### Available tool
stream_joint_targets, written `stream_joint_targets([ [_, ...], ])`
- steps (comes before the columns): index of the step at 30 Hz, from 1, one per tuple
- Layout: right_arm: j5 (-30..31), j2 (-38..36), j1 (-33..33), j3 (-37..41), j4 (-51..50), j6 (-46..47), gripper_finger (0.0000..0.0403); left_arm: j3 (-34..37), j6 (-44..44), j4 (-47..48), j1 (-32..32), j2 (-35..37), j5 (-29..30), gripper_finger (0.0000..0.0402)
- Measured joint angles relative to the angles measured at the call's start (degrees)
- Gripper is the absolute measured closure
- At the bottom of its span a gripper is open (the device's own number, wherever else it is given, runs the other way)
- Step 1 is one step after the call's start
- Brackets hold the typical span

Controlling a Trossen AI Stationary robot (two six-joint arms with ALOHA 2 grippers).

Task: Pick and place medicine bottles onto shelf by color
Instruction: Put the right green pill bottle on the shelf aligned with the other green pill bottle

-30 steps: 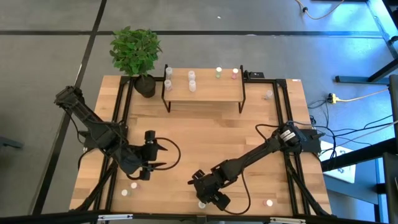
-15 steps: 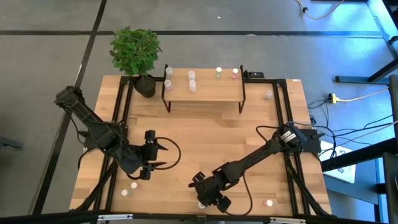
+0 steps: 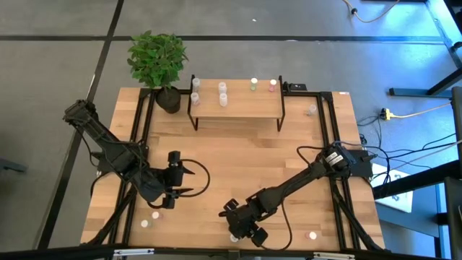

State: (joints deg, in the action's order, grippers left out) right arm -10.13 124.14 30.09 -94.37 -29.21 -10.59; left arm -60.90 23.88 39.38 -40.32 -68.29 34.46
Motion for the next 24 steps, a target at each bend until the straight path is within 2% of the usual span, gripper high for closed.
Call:
stream_joint_targets([
  [10, 0.0, 0.0, 0.04, 0.0, 0.0, -0.26, 0.0272, 0.0, 0.0, 0.0, 0.0, 0.0, -0.02, 0.0165],
  [24, 0.04, -0.81, 0.04, -0.07, -2.03, 1.25, 0.0275, 0.0, 0.02, 0.0, 0.0, -0.02, -0.02, 0.0165],
])
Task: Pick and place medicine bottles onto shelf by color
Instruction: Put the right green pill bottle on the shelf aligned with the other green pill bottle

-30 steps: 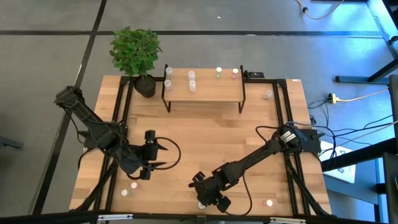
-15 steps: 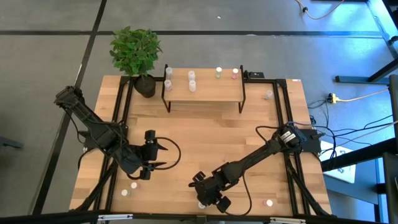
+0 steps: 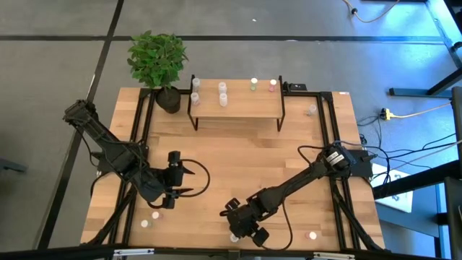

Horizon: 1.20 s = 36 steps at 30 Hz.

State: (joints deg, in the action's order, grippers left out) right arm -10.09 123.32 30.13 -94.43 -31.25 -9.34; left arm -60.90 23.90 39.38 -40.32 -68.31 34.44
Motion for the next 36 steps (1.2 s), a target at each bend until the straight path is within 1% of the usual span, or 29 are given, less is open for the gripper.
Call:
stream_joint_targets([
  [7, 0.69, -4.09, -1.3, 0.0, -1.41, -0.11, 0.0275, 0.0, 0.0, 0.0, 0.0, -0.02, 0.0, 0.0165],
  [13, 7.08, -8.72, -4.67, 0.0, -10.0, 1.52, 0.0276, 0.0, 0.17, 0.02, 0.0, -0.02, 0.47, 0.0165],
  [15, 8.51, -10.44, -6.47, 0.0, -11.42, 2.37, 0.0276, 0.0, 1.22, 0.03, 0.0, -0.02, 2.03, 0.0165],
  [19, 8.63, -13.4, -10.51, 0.0, -13.77, 2.89, 0.0275, 0.0, 1.74, 0.02, 0.0, -0.02, 6.14, 0.0165],
  [23, 8.57, -17.02, -15.22, 0.0, -16.08, 3.87, 0.0275, 0.0, 4.01, 0.02, 0.15, -0.02, 11.54, 0.0165],
  [30, 9.1, -24.37, -24.83, 0.0, -18.18, 8.14, 0.0274, 0.0, 7.04, -0.02, 2.49, -0.02, 16.55, 0.0165],
  [32, 11.59, -26.44, -27.6, 0.0, -19.05, 9.63, 0.0274, 0.0, 7.3, -0.02, 3.84, -0.02, 18.43, 0.0165],
  [36, 19.22, -29.91, -33.11, 0.0, -20.55, 12.06, 0.0274, 0.0, 7.5, -0.02, 6.91, -0.02, 20.57, 0.0165],
])
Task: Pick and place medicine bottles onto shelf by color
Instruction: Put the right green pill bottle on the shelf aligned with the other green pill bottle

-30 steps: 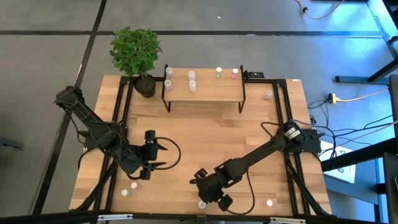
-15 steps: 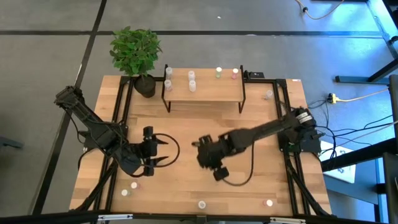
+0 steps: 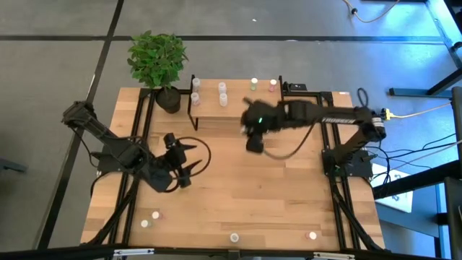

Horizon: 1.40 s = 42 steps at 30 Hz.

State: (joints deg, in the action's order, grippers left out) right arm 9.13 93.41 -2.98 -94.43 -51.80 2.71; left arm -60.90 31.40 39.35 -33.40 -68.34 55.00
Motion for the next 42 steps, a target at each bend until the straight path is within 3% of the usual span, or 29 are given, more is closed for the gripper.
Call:
stream_joint_targets([
  [3, 2.3, -1.69, -4.49, 0.0, -0.18, 1.63, 0.0273, 0.0, 0.0, -0.06, 2.57, 0.0, 0.0, 0.0165],
  [14, 1.22, -1.18, -20.16, 0.04, -1.1, 1.88, 0.0273, 0.0, -3.19, -2.97, 11.19, 0.0, 0.48, 0.0165],
  [17, -2.44, -0.35, -22.76, 0.04, -0.87, 1.49, 0.0273, 0.0, -3.5, -3.09, 12.31, 0.0, 0.5, 0.0165],
  [30, -3.91, 5.61, -23.97, 0.04, 1.46, 0.03, 0.0273, 0.0, -3.87, -2.95, 13.15, 0.0, 0.5, 0.0165],
  [42, -1.82, 7.42, -24.0, 0.04, 2.75, 1.34, 0.0273, 0.0, -3.63, -2.78, 13.15, 0.0, 5.53, 0.0165],
])
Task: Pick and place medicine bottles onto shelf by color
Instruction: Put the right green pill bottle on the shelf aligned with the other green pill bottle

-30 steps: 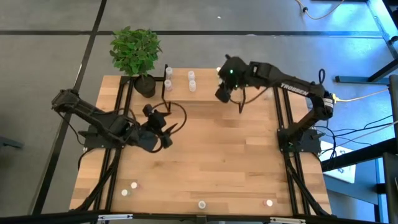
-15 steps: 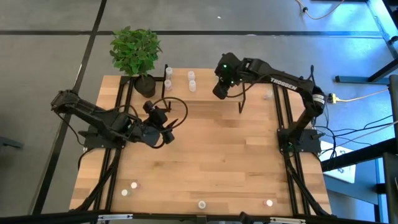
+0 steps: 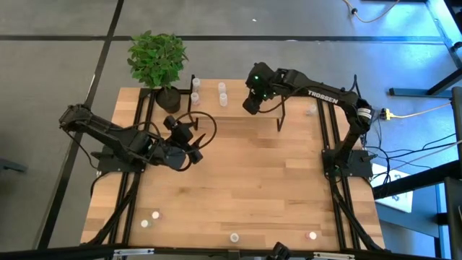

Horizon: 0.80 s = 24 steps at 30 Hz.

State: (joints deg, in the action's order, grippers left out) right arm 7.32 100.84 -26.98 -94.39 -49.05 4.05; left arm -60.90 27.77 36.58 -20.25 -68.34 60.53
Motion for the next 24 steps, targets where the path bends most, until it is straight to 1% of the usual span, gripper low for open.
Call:
stream_joint_targets([
  [2, 2.36, 0.0, -0.02, 0.0, -0.04, 0.12, 0.0273, 0.0, 0.0, 0.0, 0.0, 0.0, 0.01, 0.0165],
  [3, 2.62, 0.0, -0.16, 0.0, -0.1, 0.2, 0.0273, 0.0, 0.0, 0.0, 0.0, 0.0, -0.01, 0.0165],
  [7, 0.75, 0.0, -0.57, 0.0, -0.13, 0.21, 0.0273, 0.0, 0.02, 0.0, 0.0, 0.0, -0.05, 0.0165],
  [24, 0.58, 0.17, -0.9, 0.0, -1.11, 1.72, 0.0273, 0.0, 0.08, 0.07, 0.0, 0.0, -0.2, 0.0165],
])
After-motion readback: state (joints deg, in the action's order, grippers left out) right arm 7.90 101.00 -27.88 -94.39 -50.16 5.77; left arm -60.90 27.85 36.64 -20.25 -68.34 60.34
